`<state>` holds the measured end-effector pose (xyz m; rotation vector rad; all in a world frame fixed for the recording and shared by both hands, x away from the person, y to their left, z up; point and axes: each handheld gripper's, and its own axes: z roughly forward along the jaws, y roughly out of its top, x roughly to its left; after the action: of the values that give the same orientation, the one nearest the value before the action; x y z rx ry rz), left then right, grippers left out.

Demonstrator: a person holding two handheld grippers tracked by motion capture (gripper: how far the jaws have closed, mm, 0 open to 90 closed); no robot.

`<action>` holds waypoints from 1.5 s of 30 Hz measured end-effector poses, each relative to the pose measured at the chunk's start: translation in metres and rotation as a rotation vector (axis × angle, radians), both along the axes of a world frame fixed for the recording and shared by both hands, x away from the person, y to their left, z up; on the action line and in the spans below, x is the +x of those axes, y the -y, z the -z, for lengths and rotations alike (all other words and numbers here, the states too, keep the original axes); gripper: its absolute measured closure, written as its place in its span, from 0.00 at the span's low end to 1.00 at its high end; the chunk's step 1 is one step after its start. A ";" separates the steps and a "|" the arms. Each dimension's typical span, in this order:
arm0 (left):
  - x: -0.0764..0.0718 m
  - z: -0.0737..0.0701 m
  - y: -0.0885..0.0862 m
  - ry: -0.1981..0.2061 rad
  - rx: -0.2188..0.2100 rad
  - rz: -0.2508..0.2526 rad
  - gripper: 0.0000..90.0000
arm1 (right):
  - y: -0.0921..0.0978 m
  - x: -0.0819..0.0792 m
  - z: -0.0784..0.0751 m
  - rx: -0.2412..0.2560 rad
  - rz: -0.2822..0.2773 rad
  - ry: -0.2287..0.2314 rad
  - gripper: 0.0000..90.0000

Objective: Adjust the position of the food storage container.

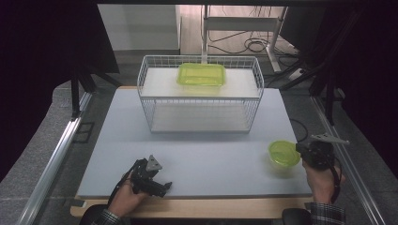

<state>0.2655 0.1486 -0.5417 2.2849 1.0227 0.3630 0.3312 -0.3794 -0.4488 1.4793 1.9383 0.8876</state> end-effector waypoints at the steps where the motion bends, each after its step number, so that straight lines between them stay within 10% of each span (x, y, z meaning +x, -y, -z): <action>1: 0.000 0.000 0.000 0.000 0.000 0.000 0.01 | 0.006 0.001 0.003 -0.003 0.017 -0.006 0.99; 12: 0.000 -0.003 -0.003 0.008 -0.039 0.000 0.01 | 0.020 0.010 0.021 -0.007 0.049 -0.062 0.99; 36: -0.002 -0.014 -0.017 0.032 -0.221 0.023 0.00 | -0.023 0.009 0.026 0.045 -0.053 -0.111 0.98; 45: -0.002 -0.012 -0.016 0.038 -0.191 0.026 0.00 | -0.029 0.003 0.022 -0.016 -0.047 -0.099 0.95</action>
<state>0.2632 0.1649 -0.5293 2.1108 0.9648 0.2841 0.3338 -0.3502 -0.4713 1.5003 2.0545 0.8314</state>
